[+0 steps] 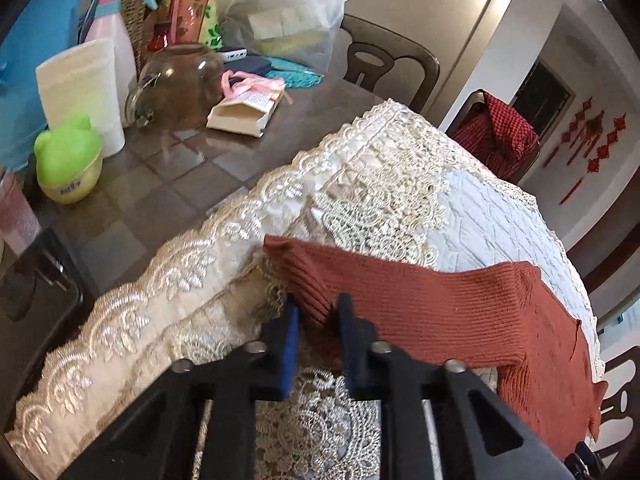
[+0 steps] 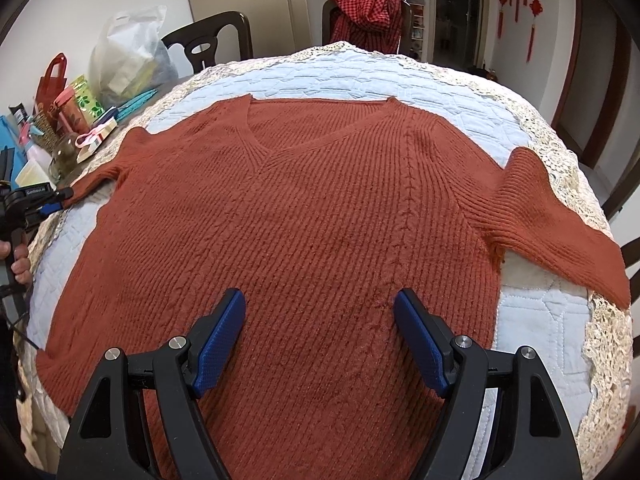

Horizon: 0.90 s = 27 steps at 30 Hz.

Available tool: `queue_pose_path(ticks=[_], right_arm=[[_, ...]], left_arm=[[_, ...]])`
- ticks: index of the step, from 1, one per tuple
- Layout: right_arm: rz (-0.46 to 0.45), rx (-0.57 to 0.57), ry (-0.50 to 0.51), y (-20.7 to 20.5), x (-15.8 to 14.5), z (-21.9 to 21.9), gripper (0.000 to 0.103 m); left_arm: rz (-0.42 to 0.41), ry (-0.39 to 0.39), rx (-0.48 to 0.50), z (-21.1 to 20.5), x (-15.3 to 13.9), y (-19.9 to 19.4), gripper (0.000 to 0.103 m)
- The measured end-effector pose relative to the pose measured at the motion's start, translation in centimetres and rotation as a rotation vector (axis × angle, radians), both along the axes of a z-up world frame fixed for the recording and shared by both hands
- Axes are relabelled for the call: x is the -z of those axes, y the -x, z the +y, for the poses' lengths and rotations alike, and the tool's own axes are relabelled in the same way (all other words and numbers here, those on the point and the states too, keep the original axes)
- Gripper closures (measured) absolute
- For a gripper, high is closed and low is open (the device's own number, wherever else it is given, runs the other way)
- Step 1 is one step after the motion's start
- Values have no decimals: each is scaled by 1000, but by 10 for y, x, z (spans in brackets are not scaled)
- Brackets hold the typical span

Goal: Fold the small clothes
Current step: 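Grasp the orange sweater's sleeve cuff with the left gripper and lift it, then lay the held sleeve across the sweater body and open the left gripper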

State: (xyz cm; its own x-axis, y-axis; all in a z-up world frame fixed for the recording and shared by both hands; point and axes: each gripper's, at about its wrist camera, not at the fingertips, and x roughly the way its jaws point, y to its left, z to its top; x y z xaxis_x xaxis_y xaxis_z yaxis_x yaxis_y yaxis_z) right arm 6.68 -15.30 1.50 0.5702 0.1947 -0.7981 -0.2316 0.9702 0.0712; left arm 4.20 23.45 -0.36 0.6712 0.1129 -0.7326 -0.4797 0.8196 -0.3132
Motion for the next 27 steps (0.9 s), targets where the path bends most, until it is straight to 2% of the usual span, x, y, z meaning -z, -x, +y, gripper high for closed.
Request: queue_pose_path(ticks=[3, 7, 12, 15, 18, 19, 20, 22, 24, 25, 27], right_arm=[[-1, 1, -8, 0, -1, -2, 26], [-3, 5, -25, 0, -2, -5, 26], [-5, 15, -50, 2, -4, -8, 26], [-7, 22, -58, 4, -6, -11, 26], [-8, 31, -70, 6, -8, -15, 26], [-6, 35, -74, 7, -8, -16, 26], [-4, 38, -79, 7, -8, -18, 26], [2, 42, -94, 7, -8, -20, 26], [2, 44, -106, 7, -11, -22, 26], [1, 43, -114, 7, -12, -23, 26], [1, 40, -136, 4, -16, -22, 26]], left_arm=[[-40, -20, 34, -6, -18, -4, 90], [-111, -48, 138, -31, -54, -22, 90], [-212, -43, 358, -101, -94, -53, 90], [-231, -6, 520, -153, -99, -67, 90], [-208, 28, 671, -197, -84, -79, 89], [-183, 38, 696, -207, -76, -83, 85], [-149, 49, 717, -215, -68, -86, 75], [-113, 69, 739, -220, -58, -85, 68], [-144, 66, 730, -211, -62, -77, 66], [-164, 56, 714, -207, -66, -73, 61], [-203, 18, 648, -184, -75, -62, 56]])
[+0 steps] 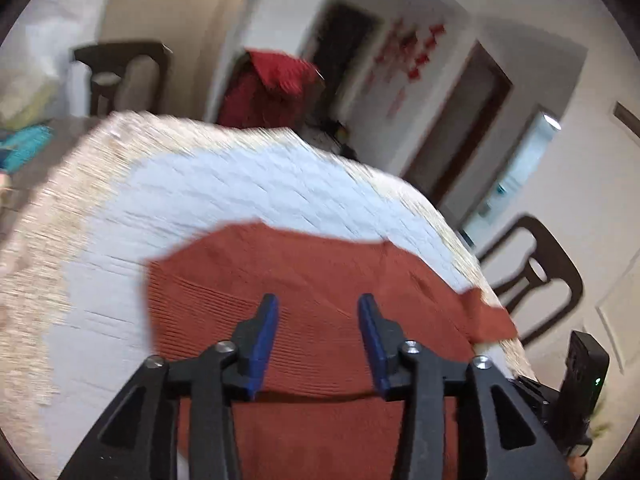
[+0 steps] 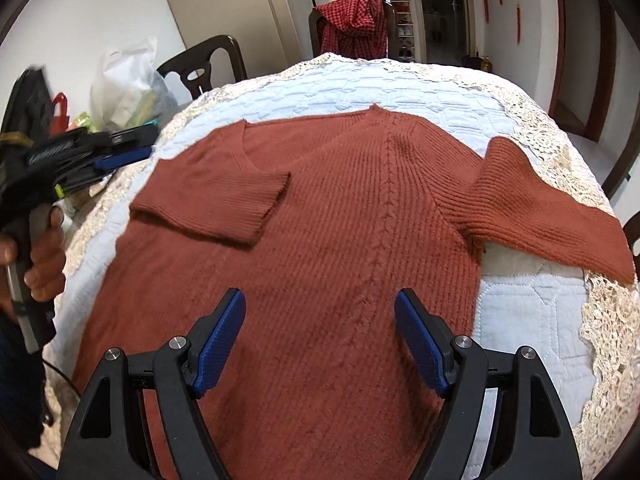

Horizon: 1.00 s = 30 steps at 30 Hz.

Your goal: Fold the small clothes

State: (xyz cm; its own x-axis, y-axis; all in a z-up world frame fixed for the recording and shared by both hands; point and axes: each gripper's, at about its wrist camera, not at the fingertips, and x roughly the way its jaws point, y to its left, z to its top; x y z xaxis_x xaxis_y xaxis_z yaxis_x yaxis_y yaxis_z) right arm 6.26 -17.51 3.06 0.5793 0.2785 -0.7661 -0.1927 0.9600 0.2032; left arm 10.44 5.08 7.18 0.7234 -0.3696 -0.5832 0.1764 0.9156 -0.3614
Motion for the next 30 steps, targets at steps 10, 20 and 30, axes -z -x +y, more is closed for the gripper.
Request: queue_pose_path(ticks=[10, 20, 30], right_arm=[[38, -57, -60, -65, -3, 39, 51], [62, -87, -25, -104, 1, 61, 99], [89, -43, -53, -134, 8, 49, 96]], left_arm=[[137, -175, -195, 55, 43, -21, 58], [153, -167, -114, 34, 66, -21, 88], [129, -183, -140, 41, 62, -22, 88]])
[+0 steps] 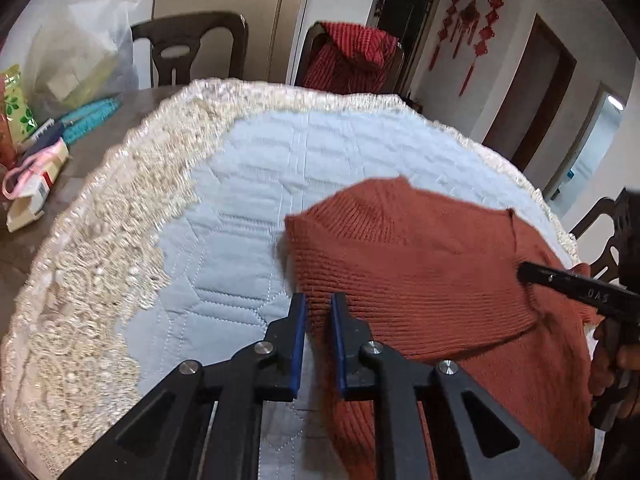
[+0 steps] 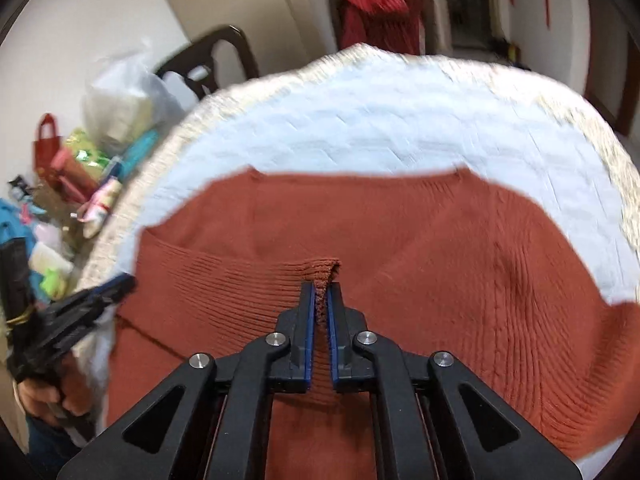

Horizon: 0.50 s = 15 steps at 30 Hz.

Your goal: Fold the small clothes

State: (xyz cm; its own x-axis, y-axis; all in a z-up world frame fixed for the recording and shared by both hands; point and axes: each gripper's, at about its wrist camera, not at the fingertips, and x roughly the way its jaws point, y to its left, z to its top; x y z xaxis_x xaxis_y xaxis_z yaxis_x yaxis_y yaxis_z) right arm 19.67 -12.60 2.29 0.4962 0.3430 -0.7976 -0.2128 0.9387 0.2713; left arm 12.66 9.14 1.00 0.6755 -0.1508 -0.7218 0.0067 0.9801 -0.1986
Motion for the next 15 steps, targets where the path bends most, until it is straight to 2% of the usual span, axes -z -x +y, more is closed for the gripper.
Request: queue_pose_path(ticks=[4, 7, 10, 13, 15], right_arm=[[-54, 16, -41, 20, -13, -10, 92], [-53, -34, -21, 35, -11, 0, 92], [-3, -66, 32, 36, 8, 7, 92], [-2, -47, -3, 37, 5, 0, 92], [-40, -56, 8, 43, -2, 1, 92]], left_arm=[[-46, -2, 21, -5, -15, 7, 88], [12, 47, 68, -14, -6, 7, 88], [29, -20, 80, -25, 10, 6, 88], [14, -28, 73, -26, 0, 13, 88], [-9, -44, 77, -29, -5, 17, 88]])
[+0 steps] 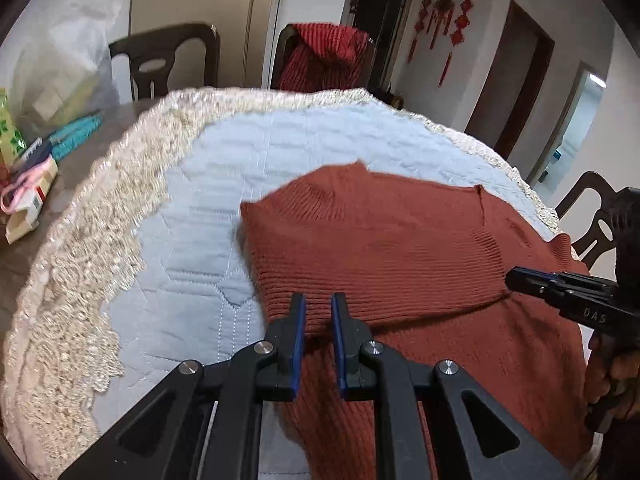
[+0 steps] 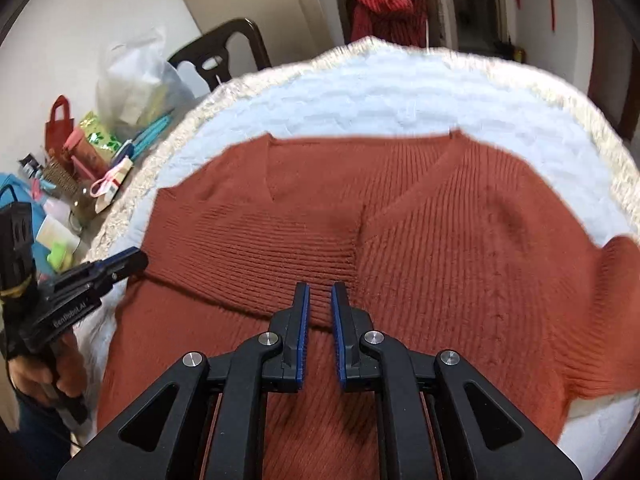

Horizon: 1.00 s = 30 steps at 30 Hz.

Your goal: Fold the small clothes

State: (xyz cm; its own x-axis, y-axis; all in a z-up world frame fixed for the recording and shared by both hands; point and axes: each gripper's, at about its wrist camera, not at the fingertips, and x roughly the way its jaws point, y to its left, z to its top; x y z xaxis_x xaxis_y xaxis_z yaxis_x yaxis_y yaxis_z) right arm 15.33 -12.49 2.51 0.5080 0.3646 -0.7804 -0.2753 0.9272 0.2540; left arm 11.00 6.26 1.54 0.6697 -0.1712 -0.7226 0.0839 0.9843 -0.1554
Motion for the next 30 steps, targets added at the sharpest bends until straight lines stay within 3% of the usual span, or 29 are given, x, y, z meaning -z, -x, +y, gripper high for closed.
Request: queue_pose_path(ticks=[3, 6, 8, 12, 14, 15, 23, 30], right_arm=[[34, 12, 25, -4, 12, -1, 91], [51, 36, -33, -2, 12, -12, 91], [18, 33, -30, 10, 3, -16, 90], [-12, 39, -53, 37, -8, -30, 85], [-30, 49, -72, 53, -12, -42, 63], [-35, 54, -81, 58, -12, -46, 59], [-41, 167, -133, 104, -5, -98, 58], [-11, 332, -193, 105, 7, -144, 58]], left_arm=[[37, -22, -4, -3, 11, -5, 85], [27, -22, -20, -4, 7, 4, 84], [20, -5, -17, -5, 2, 14, 74], [10, 0, -6, -16, -3, 36, 66], [15, 14, 15, -23, -2, 47, 60], [21, 14, 25, -27, -1, 54, 60], [32, -36, 73, -45, 7, 83, 59], [17, -26, 92, -59, 1, 75, 59]])
